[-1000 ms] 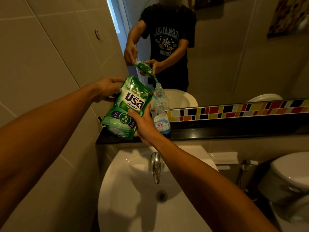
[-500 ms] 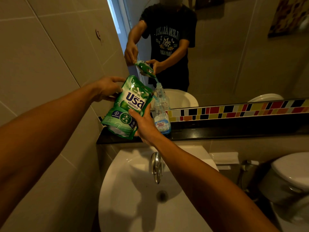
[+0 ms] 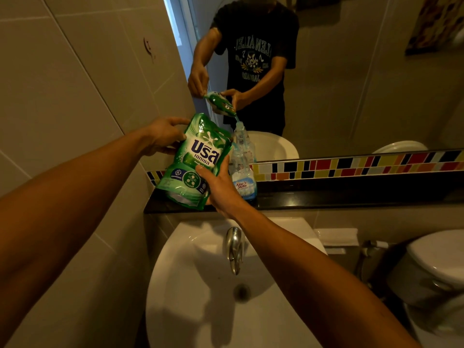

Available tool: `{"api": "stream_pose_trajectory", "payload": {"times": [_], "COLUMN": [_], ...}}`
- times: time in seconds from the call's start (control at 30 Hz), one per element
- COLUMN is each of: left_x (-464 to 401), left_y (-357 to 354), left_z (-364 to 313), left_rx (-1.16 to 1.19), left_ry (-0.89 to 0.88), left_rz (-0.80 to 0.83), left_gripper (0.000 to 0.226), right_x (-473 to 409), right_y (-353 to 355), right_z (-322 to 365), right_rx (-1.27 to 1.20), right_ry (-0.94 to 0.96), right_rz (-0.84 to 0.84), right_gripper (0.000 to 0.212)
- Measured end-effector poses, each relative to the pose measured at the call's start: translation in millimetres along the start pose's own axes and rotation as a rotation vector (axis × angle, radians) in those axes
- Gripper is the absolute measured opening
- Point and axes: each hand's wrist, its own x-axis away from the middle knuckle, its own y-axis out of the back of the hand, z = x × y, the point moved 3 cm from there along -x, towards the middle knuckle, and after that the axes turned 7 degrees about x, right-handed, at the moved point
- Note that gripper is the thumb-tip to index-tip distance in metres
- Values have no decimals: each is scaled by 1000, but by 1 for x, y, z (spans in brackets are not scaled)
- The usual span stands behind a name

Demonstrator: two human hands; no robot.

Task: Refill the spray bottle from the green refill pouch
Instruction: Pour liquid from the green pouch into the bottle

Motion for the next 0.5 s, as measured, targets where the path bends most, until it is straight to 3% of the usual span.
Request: {"api": "stream_pose_trajectory", "payload": {"times": [0.17,0.5], "left_x": [-5,-17], "left_y": [-12,-42], "left_z": [22,75], "left_rx": [71,225], "left_ry": [5,-19], "left_rz": [-6,-56], "left_gripper": [57,52], "right_x": [2,8], "right_y": [12,45], "right_z": [-8,-30], "right_rx": [143,464], "right_ry": [-33,-52], "right_rz": [-16,19], "right_gripper": [105,115]}}
